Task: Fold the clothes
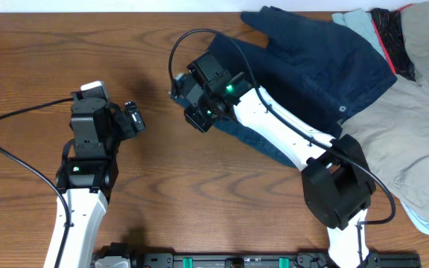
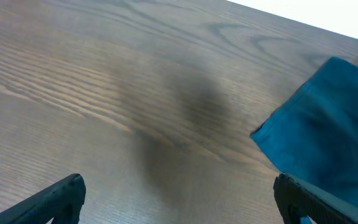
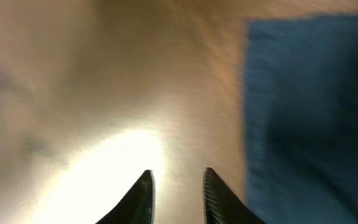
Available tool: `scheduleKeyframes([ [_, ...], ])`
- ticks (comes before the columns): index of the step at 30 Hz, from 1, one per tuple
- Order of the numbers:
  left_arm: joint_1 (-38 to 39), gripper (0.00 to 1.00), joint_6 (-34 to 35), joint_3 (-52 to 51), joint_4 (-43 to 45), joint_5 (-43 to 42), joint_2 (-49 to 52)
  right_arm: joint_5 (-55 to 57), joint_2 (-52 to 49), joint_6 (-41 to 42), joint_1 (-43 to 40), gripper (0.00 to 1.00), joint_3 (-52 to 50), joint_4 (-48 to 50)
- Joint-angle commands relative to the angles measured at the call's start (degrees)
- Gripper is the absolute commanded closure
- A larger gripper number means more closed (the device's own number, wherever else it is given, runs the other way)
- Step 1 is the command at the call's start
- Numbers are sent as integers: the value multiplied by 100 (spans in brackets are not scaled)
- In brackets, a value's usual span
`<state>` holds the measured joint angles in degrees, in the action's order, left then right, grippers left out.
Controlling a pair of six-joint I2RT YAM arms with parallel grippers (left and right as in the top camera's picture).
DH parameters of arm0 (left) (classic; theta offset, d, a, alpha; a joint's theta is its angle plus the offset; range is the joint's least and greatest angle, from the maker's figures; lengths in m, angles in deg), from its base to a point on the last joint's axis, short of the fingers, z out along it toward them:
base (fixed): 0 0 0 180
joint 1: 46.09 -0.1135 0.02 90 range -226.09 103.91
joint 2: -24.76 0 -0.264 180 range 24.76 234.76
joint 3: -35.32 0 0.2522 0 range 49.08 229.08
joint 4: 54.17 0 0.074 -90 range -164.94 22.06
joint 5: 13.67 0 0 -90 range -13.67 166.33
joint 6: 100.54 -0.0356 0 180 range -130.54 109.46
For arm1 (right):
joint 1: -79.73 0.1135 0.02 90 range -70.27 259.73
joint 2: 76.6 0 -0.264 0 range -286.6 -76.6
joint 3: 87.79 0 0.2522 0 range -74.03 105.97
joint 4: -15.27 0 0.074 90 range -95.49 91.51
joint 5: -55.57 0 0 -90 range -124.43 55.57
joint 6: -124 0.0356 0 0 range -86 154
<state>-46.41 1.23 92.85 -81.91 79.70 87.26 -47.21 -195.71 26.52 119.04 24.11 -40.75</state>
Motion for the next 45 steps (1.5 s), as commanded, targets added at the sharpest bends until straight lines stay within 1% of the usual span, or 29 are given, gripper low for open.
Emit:
scheduleKeyframes([
  [1,-31,2,13,136,11,4,4,1637,164,645,-227,65,46,0],
  [2,-28,2,13,136,11,4,4,1939,229,855,-310,62,46,-2],
  [3,-28,2,13,136,11,4,4,2168,293,1012,-407,57,46,-20],
  [5,-31,2,13,136,26,4,4,2385,428,1172,-605,52,46,-79],
  [7,-28,2,28,136,61,2,4,2389,553,1174,-822,41,46,-175],
  [10,-24,2,369,136,63,-2,4,2317,695,1174,-1169,38,46,-422],
  [12,-24,2,509,136,61,-190,9,2227,717,1172,-1421,37,46,-743],
  [15,-24,2,756,136,101,-726,94,2247,710,1250,-1786,30,39,-1344],
  [17,-22,2,949,136,129,-1191,251,2334,710,1661,-2050,27,39,-1668],
  [19,15,2,1025,136,151,-1578,476,2264,710,1950,-2315,24,37,-1880],
  [20,59,2,1025,136,162,-1718,597,2057,710,1921,-2448,23,37,-1954],
  [21,120,2,1025,136,164,-1832,730,1749,710,1740,-2555,22,39,-1989],
  [24,398,2,1023,136,166,-2037,1152,369,708,448,-2815,21,35,-2253],
  [26,592,2,1023,136,197,-2037,1399,166,693,61,-2898,20,26,-2559],
  [28,789,2,1032,136,332,-2083,1620,409,671,-35,-2920,20,-24,-2833],
  [29,885,2,1095,136,417,-2096,1709,621,664,-24,-2918,20,-63,-2892],
  [30,999,2,1187,136,531,-2096,1814,933,654,155,-2914,20,-118,-2916],
  [33,1331,2,1478,136,831,-2105,2109,1609,649,953,-2894,17,-223,-2918],
  [36,1692,2,1543,136,1176,-2531,2492,2028,649,1578,-2898,14,-227,-2931],
  [37,1821,2,1617,136,1294,-2660,2636,2076,649,1659,-2909,13,-227,-2922],
  [40,2159,2,1939,136,1545,-2697,2997,2076,649,1670,-2964,13,-227,-2927],
  [45,2618,2,3064,136,1958,-2699,3477,2087,649,1720,-3064,13,-227,-2946],
])
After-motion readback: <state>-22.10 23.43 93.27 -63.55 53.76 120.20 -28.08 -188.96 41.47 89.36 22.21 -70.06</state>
